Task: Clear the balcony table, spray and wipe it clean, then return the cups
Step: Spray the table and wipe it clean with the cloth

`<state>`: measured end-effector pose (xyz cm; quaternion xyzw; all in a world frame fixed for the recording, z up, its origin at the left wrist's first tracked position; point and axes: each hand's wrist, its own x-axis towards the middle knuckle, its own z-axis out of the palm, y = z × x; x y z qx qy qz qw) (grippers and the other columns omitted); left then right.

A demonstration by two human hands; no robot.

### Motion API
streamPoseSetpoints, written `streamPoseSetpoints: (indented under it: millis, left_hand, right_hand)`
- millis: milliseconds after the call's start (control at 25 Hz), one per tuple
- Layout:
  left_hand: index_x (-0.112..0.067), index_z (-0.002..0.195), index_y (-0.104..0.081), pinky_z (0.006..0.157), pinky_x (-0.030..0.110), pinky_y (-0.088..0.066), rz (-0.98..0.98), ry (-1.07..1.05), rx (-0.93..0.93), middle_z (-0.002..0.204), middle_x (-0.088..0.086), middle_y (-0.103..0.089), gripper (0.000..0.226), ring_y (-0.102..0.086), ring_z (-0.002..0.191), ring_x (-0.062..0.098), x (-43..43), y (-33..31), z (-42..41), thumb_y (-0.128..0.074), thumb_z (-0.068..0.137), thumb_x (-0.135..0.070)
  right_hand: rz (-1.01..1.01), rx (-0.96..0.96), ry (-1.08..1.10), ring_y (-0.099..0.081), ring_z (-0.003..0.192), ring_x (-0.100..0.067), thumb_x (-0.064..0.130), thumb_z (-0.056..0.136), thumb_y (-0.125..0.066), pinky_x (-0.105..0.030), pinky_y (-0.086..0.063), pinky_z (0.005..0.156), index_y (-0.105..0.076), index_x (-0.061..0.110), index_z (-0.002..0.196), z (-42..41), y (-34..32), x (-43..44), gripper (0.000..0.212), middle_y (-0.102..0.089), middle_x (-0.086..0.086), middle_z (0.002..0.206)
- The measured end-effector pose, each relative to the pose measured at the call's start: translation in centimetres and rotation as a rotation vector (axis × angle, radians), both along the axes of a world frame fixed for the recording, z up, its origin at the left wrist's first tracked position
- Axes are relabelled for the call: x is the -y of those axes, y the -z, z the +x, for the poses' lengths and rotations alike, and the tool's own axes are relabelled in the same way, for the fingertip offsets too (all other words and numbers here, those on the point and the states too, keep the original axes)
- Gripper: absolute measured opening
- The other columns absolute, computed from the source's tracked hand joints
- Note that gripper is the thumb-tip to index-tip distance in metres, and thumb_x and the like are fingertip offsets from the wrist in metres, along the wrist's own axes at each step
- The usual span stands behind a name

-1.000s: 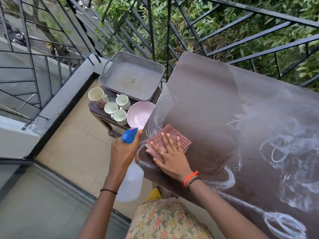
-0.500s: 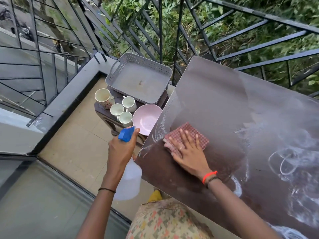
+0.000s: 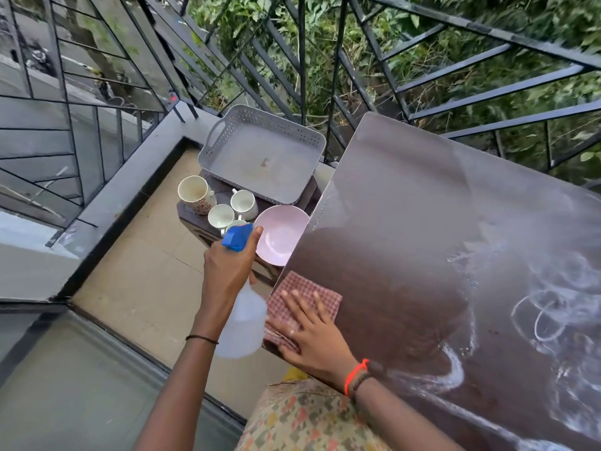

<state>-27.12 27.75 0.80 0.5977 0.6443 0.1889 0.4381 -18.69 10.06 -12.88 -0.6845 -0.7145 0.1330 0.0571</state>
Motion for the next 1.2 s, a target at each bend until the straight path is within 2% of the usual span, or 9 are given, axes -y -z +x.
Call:
streamPoseSetpoints:
  millis: [120, 240, 440, 520, 640, 760, 880, 1040, 1200]
  left_hand:
    - [0.001, 0.079, -0.065, 0.076, 0.040, -0.054, 0.013, -0.001, 0.023, 0.055, 0.016, -0.066, 0.058, -0.066, 0.057, 0.025, -1.4, 0.0, 0.7, -0.061, 0.088, -0.056]
    - [0.005, 0.079, -0.066, 0.079, 0.041, -0.054, -0.006, 0.001, 0.034, 0.054, 0.019, -0.064, 0.061, -0.068, 0.068, 0.028, -2.6, 0.5, 1.2, -0.063, 0.088, -0.055]
    - [0.002, 0.085, -0.069, 0.077, 0.046, -0.054, -0.028, 0.026, 0.033, 0.068, 0.025, -0.066, 0.063, -0.068, 0.076, 0.036, -4.4, 1.6, 1.8, -0.066, 0.082, -0.061]
    - [0.000, 0.085, -0.069, 0.075, 0.045, -0.054, -0.031, 0.033, 0.013, 0.072, 0.026, -0.067, 0.065, -0.068, 0.075, 0.037, -5.2, 1.9, 2.1, -0.066, 0.079, -0.064]
    - [-0.005, 0.083, -0.068, 0.073, 0.045, -0.056, -0.025, 0.034, 0.024, 0.076, 0.020, -0.069, 0.075, -0.068, 0.069, 0.037, -6.1, 1.8, 2.8, -0.060, 0.065, -0.078]
    - [-0.002, 0.085, -0.068, 0.070, 0.037, -0.052, -0.027, 0.020, 0.046, 0.082, 0.018, -0.071, 0.073, -0.068, 0.076, 0.033, -7.0, 2.1, 3.6, -0.064, 0.068, -0.073]
    - [-0.001, 0.084, -0.069, 0.063, 0.029, -0.046, -0.042, 0.034, 0.039, 0.084, 0.018, -0.072, 0.061, -0.066, 0.076, 0.027, -7.7, 2.5, 4.0, -0.069, 0.078, -0.062]
    - [0.001, 0.083, -0.068, 0.059, 0.022, -0.043, -0.022, 0.053, 0.007, 0.083, 0.019, -0.071, 0.057, -0.064, 0.072, 0.025, -7.9, 2.9, 4.0, -0.067, 0.083, -0.056]
    - [0.002, 0.085, -0.069, 0.063, 0.031, -0.044, 0.014, 0.074, -0.012, 0.084, 0.022, -0.072, 0.058, -0.067, 0.082, 0.032, -7.6, 3.3, 3.8, -0.067, 0.083, -0.056]
  right_hand:
    - [0.011, 0.074, 0.093, -0.017, 0.146, -0.024, 0.054, 0.083, -0.046, -0.053, -0.009, 0.115, -0.025, 0.045, 0.145, 5.2, -0.5, 1.1, 0.066, -0.019, -0.006, 0.158]
    - [-0.022, 0.121, 0.318, -0.016, 0.146, -0.028, 0.054, 0.085, -0.040, -0.053, -0.003, 0.116, -0.019, 0.043, 0.146, 12.1, -0.5, -2.3, 0.065, -0.015, -0.006, 0.158]
    - [-0.109, 0.072, 0.547, 0.002, 0.148, -0.026, 0.058, 0.089, -0.023, -0.051, 0.010, 0.116, -0.011, 0.046, 0.147, 16.0, -0.8, -13.4, 0.060, -0.001, -0.006, 0.160]
    - [-0.106, 0.070, 0.505, 0.002, 0.147, -0.027, 0.057, 0.090, -0.023, -0.052, 0.011, 0.115, -0.015, 0.044, 0.147, 14.4, -0.8, -15.3, 0.059, -0.002, -0.008, 0.160]
    - [-0.089, 0.087, 0.292, -0.001, 0.147, -0.028, 0.055, 0.091, -0.027, -0.054, 0.006, 0.116, -0.016, 0.043, 0.147, 11.3, -0.7, -12.8, 0.059, -0.004, -0.008, 0.160]
    - [-0.058, 0.115, 0.131, -0.003, 0.147, -0.025, 0.055, 0.091, -0.033, -0.051, 0.001, 0.115, -0.011, 0.043, 0.148, 12.5, -0.4, -8.0, 0.062, -0.005, -0.006, 0.160]
    - [-0.088, 0.148, 0.248, -0.001, 0.148, -0.024, 0.058, 0.090, -0.026, -0.050, 0.004, 0.116, -0.003, 0.046, 0.147, 17.7, -0.9, -7.1, 0.063, 0.001, -0.003, 0.160]
    - [-0.136, 0.121, 0.498, 0.004, 0.148, -0.024, 0.061, 0.087, -0.013, -0.050, 0.010, 0.116, -0.006, 0.047, 0.147, 21.1, -1.3, -14.3, 0.062, 0.003, -0.004, 0.160]
    - [-0.098, 0.123, 0.367, 0.000, 0.147, -0.029, 0.056, 0.092, -0.021, -0.055, 0.009, 0.114, -0.009, 0.046, 0.147, 15.5, -0.7, -17.4, 0.058, -0.003, -0.011, 0.160]
